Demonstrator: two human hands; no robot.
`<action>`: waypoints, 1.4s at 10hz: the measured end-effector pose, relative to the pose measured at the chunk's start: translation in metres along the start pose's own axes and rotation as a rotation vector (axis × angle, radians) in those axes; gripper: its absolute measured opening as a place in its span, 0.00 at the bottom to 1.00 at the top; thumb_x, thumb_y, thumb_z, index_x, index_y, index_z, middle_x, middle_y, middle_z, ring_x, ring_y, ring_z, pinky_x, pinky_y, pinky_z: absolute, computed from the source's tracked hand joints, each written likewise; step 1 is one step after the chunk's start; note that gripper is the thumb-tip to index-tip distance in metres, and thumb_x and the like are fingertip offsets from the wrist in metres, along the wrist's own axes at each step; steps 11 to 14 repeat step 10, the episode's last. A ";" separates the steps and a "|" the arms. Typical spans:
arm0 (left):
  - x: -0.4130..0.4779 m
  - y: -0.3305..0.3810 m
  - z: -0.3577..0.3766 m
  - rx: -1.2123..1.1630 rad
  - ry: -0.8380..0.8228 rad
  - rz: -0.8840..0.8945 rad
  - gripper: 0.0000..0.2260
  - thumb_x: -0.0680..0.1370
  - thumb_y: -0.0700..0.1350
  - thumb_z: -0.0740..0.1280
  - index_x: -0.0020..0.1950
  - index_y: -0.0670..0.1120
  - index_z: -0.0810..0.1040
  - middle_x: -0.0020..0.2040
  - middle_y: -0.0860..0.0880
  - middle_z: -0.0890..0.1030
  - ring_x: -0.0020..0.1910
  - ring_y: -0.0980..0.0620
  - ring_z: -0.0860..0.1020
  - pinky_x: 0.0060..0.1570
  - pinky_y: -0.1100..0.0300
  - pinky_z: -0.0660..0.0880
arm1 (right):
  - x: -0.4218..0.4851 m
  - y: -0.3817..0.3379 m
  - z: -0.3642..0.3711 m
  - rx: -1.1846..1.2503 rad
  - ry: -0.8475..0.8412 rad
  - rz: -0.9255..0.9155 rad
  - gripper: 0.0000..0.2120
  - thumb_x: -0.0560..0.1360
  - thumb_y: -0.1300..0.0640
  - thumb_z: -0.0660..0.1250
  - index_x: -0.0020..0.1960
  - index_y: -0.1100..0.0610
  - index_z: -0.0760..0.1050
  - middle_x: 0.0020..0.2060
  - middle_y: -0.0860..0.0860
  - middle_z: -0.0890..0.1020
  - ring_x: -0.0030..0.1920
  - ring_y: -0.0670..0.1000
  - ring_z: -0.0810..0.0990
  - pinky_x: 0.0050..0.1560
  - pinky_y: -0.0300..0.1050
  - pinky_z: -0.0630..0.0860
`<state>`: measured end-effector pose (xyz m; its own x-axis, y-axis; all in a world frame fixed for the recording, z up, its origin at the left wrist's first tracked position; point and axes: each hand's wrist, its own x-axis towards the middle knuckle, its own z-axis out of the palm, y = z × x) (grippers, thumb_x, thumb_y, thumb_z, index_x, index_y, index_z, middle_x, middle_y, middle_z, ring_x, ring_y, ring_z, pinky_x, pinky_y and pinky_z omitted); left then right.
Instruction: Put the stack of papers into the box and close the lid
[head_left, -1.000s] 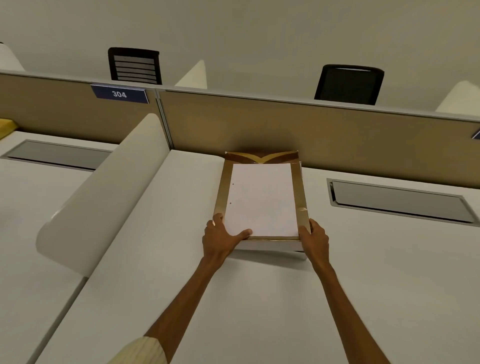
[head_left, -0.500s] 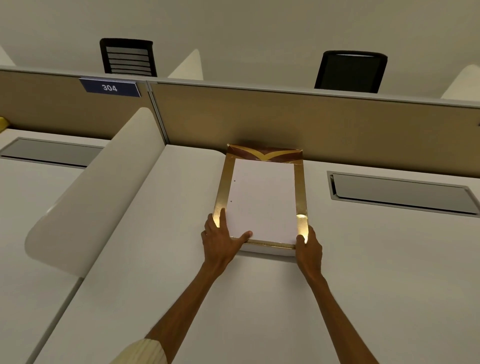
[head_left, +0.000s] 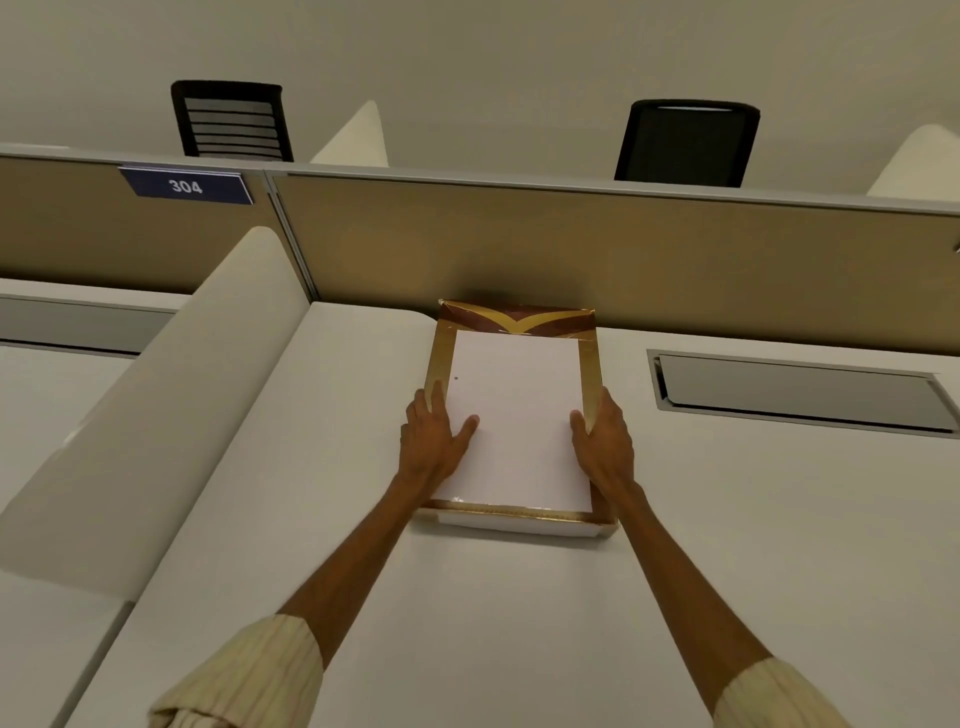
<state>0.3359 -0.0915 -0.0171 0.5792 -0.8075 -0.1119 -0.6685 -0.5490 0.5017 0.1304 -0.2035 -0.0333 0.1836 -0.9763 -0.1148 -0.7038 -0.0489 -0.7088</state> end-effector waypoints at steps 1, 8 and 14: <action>0.040 0.007 -0.002 0.017 -0.027 0.048 0.31 0.82 0.55 0.56 0.79 0.43 0.50 0.80 0.42 0.52 0.79 0.40 0.54 0.75 0.47 0.57 | 0.031 -0.010 0.006 -0.065 -0.002 -0.011 0.30 0.80 0.42 0.54 0.77 0.55 0.53 0.77 0.55 0.59 0.75 0.60 0.62 0.73 0.59 0.62; 0.107 0.007 0.022 0.220 0.015 0.047 0.26 0.84 0.51 0.50 0.79 0.42 0.50 0.81 0.41 0.52 0.79 0.40 0.55 0.75 0.49 0.59 | 0.093 -0.023 0.031 -0.065 0.099 0.075 0.27 0.82 0.45 0.47 0.78 0.55 0.52 0.76 0.54 0.62 0.74 0.59 0.64 0.73 0.54 0.60; 0.091 0.009 0.017 0.199 0.063 0.072 0.27 0.83 0.55 0.48 0.80 0.44 0.53 0.81 0.44 0.54 0.80 0.44 0.51 0.77 0.43 0.46 | 0.090 -0.027 0.020 -0.401 0.118 -0.060 0.25 0.81 0.48 0.54 0.76 0.55 0.59 0.76 0.57 0.61 0.77 0.59 0.55 0.74 0.62 0.54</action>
